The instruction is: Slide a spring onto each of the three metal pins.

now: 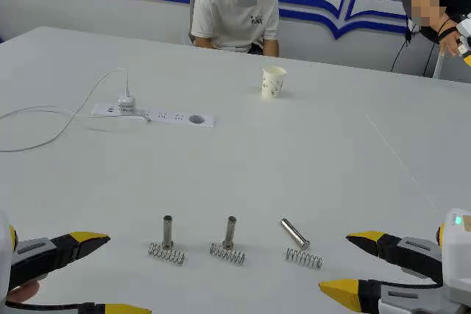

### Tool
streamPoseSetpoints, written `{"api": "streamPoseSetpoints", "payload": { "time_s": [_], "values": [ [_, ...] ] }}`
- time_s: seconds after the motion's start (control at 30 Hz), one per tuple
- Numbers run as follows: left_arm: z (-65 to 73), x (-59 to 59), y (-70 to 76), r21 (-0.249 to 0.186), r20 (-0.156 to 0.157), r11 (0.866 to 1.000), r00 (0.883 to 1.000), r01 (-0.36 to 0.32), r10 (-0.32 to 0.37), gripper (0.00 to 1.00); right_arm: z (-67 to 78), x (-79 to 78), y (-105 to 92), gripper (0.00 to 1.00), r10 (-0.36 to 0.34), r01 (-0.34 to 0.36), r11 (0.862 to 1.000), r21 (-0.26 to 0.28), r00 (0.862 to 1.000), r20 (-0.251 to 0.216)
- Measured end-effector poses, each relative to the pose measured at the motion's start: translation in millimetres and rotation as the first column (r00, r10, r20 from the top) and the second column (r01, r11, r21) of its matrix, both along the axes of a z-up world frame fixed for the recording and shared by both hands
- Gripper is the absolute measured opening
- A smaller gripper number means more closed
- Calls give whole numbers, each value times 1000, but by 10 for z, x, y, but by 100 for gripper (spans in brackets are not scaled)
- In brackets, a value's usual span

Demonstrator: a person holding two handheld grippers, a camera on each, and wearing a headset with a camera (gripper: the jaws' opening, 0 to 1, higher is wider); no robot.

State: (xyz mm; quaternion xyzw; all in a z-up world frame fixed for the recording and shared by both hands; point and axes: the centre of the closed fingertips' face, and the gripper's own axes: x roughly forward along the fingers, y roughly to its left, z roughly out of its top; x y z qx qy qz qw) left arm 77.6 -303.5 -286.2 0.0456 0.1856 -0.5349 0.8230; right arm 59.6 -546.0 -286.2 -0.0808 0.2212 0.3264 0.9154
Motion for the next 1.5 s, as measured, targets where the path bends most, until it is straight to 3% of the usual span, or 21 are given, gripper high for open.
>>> {"api": "streamPoseSetpoints", "payload": {
  "time_s": [1.07, 1.5],
  "values": [
    [-23, -10, 17, 8, -7, 1000, 1000, -11, 11, 76, -22, 17, 20, 58, 7, -7, 1000, 0, 1000, -13],
    [-29, -4, -9, 6, -8, 1000, 1000, -3, 3, 76, 53, 214, 8, 48, -34, 34, 999, -10, 999, -34]
  ]
}}
